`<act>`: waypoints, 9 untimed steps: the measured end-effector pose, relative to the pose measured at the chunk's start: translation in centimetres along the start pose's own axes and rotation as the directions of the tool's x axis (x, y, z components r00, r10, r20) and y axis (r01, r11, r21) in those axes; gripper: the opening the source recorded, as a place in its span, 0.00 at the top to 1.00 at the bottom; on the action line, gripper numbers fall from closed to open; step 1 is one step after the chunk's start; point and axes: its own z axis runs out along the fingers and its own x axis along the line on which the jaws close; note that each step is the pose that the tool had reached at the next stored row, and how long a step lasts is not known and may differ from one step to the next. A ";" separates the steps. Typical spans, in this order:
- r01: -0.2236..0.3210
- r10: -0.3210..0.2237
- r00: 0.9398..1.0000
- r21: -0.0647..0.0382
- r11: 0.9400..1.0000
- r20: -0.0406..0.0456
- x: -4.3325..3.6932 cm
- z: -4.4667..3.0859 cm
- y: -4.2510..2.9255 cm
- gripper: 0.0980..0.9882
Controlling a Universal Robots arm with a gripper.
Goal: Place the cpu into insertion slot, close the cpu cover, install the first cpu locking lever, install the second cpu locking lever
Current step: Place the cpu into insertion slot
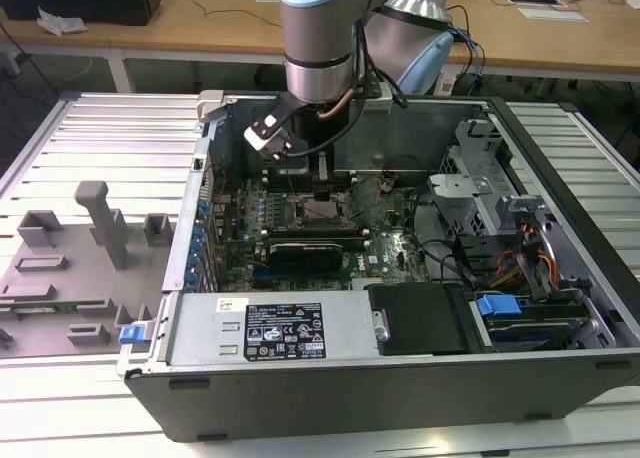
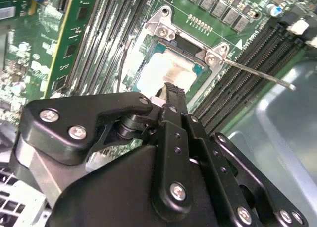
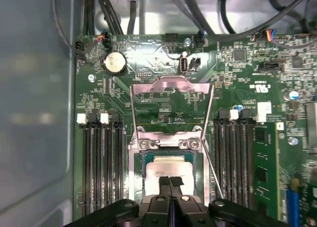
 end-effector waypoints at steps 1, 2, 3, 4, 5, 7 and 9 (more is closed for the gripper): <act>0.000 0.000 1.000 0.000 1.000 0.000 0.00 -0.61 0.06 0.99; 0.000 0.000 1.000 0.000 1.000 0.000 0.00 -1.00 0.10 0.99; 0.000 0.000 1.000 0.000 1.000 0.001 0.00 -1.29 0.12 0.99; 0.000 0.000 1.000 0.000 1.000 0.001 -0.01 -1.78 0.17 0.99; 0.000 0.000 1.000 0.000 1.000 0.002 -0.01 -2.21 0.21 0.99; 0.000 0.000 1.000 0.000 1.000 0.002 -0.01 -2.95 0.28 0.99; 0.000 0.000 1.000 0.000 1.000 0.003 -0.02 -3.85 0.36 0.99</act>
